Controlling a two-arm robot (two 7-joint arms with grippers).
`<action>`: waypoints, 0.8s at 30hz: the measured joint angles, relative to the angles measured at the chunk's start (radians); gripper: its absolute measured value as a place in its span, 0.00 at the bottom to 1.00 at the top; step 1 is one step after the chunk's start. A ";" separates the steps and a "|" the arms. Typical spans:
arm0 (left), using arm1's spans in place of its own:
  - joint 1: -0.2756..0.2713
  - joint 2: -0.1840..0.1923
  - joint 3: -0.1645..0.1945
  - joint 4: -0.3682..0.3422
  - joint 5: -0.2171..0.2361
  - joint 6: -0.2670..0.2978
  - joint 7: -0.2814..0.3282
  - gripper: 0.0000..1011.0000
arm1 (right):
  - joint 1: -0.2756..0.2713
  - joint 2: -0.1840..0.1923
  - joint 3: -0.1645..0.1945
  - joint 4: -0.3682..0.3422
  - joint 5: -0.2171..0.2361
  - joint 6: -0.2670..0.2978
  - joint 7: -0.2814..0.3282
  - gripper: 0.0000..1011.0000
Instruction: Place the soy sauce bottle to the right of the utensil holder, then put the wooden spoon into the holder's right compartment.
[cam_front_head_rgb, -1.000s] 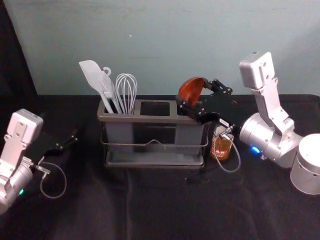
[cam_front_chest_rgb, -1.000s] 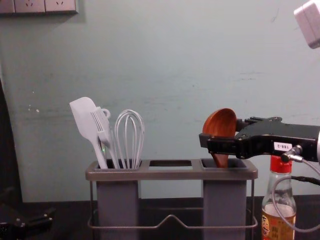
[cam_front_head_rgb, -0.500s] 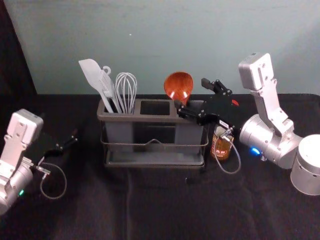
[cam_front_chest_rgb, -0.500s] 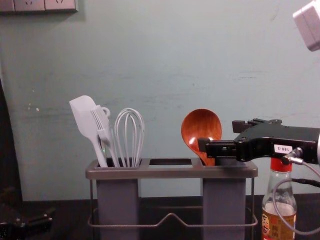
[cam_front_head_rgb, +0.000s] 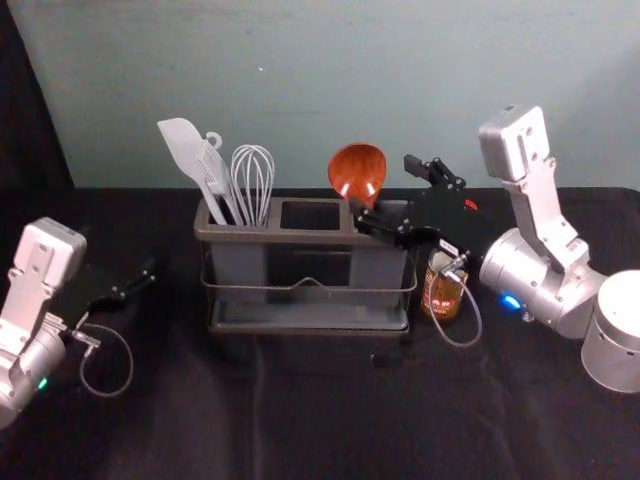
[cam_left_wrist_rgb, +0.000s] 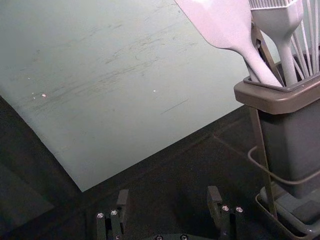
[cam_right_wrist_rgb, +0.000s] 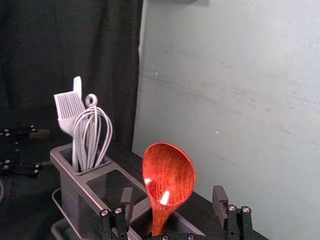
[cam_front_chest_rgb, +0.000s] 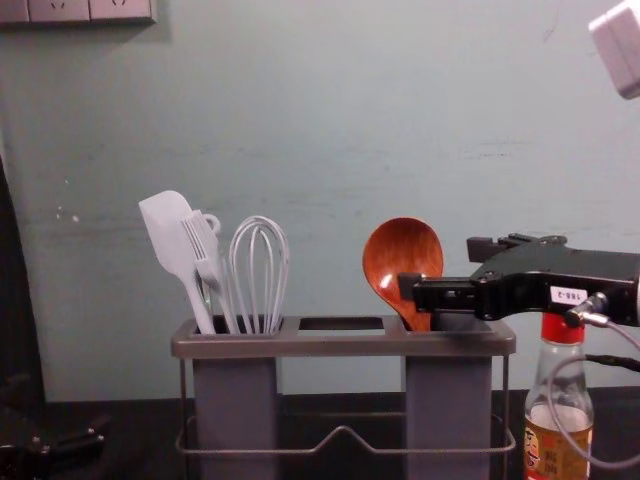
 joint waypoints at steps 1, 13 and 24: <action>0.000 0.000 0.000 0.000 0.000 0.000 0.000 1.00 | -0.005 0.000 0.002 -0.005 -0.002 -0.001 -0.005 0.99; 0.000 0.000 0.000 0.000 0.000 0.000 0.000 1.00 | -0.170 0.009 0.074 -0.173 -0.021 -0.043 -0.087 0.99; 0.000 0.000 0.000 0.000 0.000 0.000 0.000 1.00 | -0.410 0.000 0.142 -0.281 -0.067 -0.193 -0.168 0.99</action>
